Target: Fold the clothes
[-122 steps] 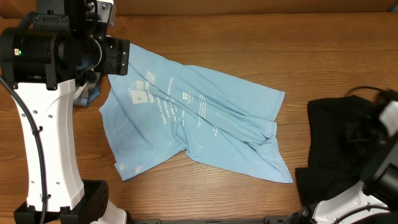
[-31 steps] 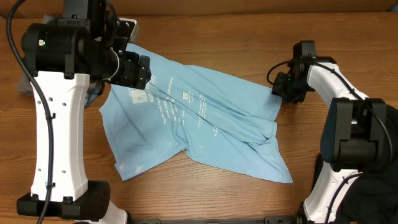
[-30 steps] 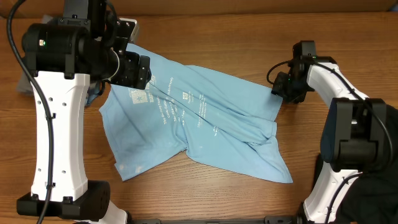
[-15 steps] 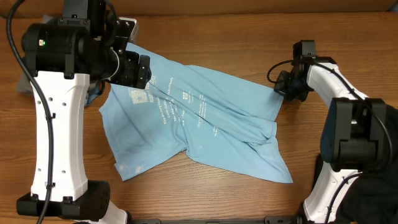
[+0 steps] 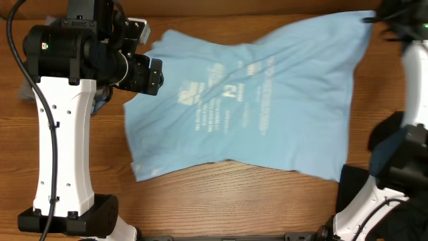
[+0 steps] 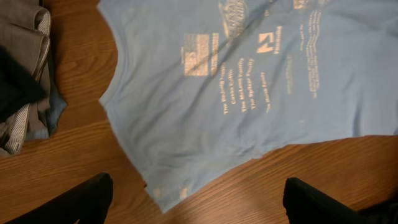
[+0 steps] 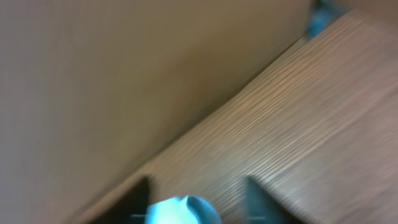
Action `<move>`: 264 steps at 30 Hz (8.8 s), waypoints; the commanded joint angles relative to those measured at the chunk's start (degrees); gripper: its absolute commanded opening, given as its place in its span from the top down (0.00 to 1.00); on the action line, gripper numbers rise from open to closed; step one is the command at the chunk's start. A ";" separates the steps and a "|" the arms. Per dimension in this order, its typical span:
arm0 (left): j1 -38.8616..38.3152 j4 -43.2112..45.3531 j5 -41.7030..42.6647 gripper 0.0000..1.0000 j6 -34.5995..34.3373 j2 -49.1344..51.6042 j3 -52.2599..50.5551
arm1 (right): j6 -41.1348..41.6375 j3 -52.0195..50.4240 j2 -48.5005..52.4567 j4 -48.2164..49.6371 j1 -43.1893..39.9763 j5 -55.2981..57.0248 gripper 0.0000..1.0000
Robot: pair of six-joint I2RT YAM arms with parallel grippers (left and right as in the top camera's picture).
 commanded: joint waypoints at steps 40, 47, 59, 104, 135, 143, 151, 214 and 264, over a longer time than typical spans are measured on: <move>1.25 44.63 -4.26 0.63 -26.32 0.00 -77.64 | 0.66 1.70 -15.50 -50.16 -2.54 -15.08 0.00; 8.50 37.46 -7.58 0.96 -26.69 -0.09 -73.75 | 0.68 -1.60 -13.55 -49.77 -2.51 -13.62 0.00; 35.08 27.34 -4.68 0.81 -14.60 -0.22 -61.72 | -0.87 -30.49 -13.55 -39.91 -2.47 -13.60 0.00; 10.64 35.76 8.15 0.13 -1.09 -13.75 -46.27 | 18.97 -57.79 -31.06 -37.55 2.03 6.88 0.36; 2.10 85.81 -16.41 0.67 -20.00 30.86 -45.77 | -3.67 -42.25 -35.52 -28.81 10.36 -13.55 0.15; 10.99 85.92 3.30 0.48 -22.69 30.51 -40.39 | -0.11 -46.21 -28.59 -17.51 10.60 -11.76 0.16; 8.90 75.80 13.88 0.25 -11.87 27.36 -30.21 | 0.37 -46.21 -17.75 -14.32 10.78 -11.04 0.26; 6.62 27.32 -1.29 0.15 1.44 -4.92 -24.83 | 6.91 -43.95 4.61 32.04 0.63 -16.39 0.23; 4.11 27.67 -0.87 0.12 1.44 -4.81 -24.83 | 9.42 -24.33 12.81 34.80 4.37 -9.42 0.96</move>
